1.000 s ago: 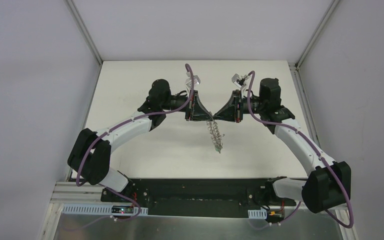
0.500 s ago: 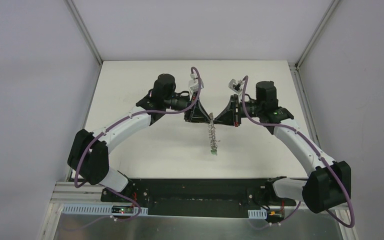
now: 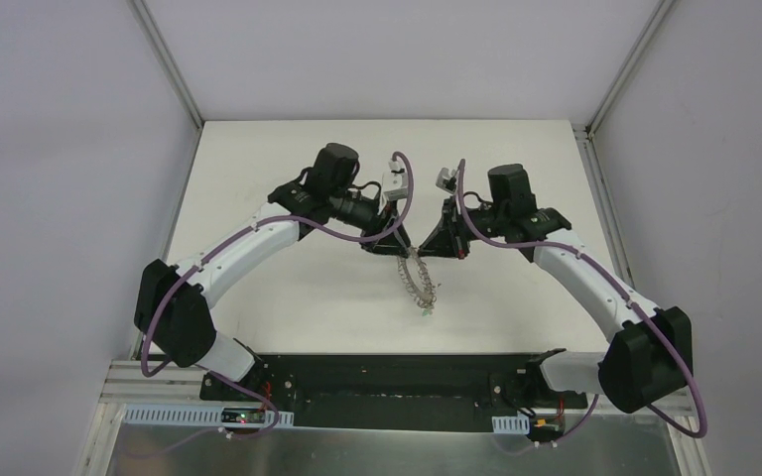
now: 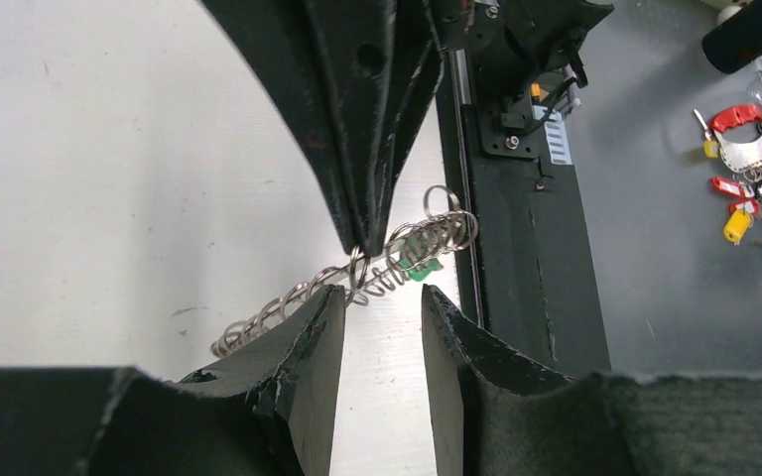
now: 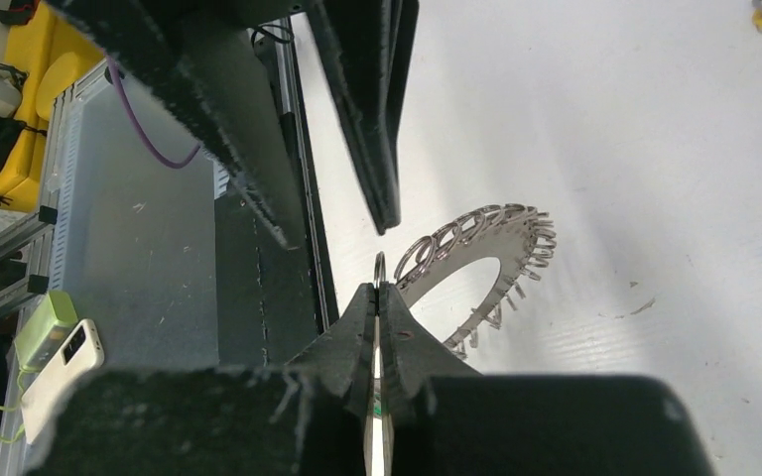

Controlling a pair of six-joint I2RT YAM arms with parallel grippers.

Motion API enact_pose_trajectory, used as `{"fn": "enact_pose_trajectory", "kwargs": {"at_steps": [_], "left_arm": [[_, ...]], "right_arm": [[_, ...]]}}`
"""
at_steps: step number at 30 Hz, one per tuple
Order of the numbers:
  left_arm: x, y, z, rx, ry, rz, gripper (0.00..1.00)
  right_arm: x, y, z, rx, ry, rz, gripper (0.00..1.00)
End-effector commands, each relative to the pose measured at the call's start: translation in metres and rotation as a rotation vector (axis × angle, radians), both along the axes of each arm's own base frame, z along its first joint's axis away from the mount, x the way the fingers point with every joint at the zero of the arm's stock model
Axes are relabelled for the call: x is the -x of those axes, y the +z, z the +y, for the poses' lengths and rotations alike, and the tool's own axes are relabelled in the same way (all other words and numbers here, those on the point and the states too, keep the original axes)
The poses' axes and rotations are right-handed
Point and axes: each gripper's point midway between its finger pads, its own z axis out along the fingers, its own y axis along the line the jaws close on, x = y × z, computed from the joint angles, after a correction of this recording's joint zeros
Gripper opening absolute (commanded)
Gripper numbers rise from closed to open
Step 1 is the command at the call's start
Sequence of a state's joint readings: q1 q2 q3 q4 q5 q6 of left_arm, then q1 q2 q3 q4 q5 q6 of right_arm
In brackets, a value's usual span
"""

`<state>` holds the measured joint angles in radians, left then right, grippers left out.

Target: Put the keys on the keyring

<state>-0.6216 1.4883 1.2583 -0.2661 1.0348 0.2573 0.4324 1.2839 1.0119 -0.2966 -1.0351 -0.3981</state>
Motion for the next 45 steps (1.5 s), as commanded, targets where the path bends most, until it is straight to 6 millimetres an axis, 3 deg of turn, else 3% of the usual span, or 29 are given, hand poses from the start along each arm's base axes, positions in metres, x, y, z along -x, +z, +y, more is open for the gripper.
{"fn": "enact_pose_trajectory", "kwargs": {"at_steps": [1, 11, 34, 45], "left_arm": [[0.006, 0.009, -0.007, 0.014, -0.063, -0.064, 0.35], [0.005, -0.002, -0.013, -0.015, -0.076, -0.075, 0.33], [-0.002, -0.004, -0.021, -0.010, -0.070, -0.051, 0.27], [0.000, -0.009, -0.024, 0.003, -0.073, -0.012, 0.15]], "right_arm": [[-0.003, 0.017, 0.006, -0.022, 0.029, -0.061, 0.00], [0.002, 0.020, 0.006, -0.044, 0.053, -0.053, 0.00], [0.005, 0.021, 0.007, -0.060, 0.066, -0.048, 0.00], [0.003, 0.023, 0.006, -0.070, 0.055, -0.040, 0.00]]}}
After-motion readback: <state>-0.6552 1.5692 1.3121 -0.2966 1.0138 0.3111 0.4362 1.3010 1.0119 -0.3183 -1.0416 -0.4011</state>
